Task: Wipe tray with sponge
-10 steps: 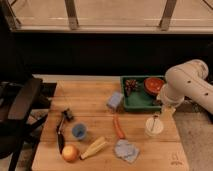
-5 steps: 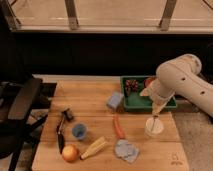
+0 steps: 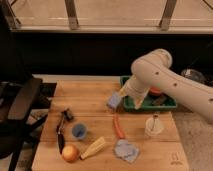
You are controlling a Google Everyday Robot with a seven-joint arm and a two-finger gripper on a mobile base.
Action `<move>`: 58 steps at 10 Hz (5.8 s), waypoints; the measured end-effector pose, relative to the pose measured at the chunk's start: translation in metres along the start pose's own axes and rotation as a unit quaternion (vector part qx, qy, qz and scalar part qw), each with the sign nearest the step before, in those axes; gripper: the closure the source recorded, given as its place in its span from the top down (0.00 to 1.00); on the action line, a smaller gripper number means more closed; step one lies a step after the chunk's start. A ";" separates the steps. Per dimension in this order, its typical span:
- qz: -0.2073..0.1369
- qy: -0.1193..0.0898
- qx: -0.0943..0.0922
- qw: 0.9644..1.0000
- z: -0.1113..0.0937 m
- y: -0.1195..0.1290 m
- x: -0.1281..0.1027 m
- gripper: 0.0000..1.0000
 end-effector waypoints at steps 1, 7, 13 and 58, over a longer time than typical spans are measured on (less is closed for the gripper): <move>-0.018 -0.025 -0.005 1.000 0.013 -0.022 -0.003 0.65; -0.024 -0.064 -0.024 0.997 0.040 -0.042 -0.014 0.65; 0.024 -0.020 -0.059 0.998 0.082 -0.034 0.016 0.65; 0.353 -0.026 -0.008 0.935 0.154 0.104 0.196 0.16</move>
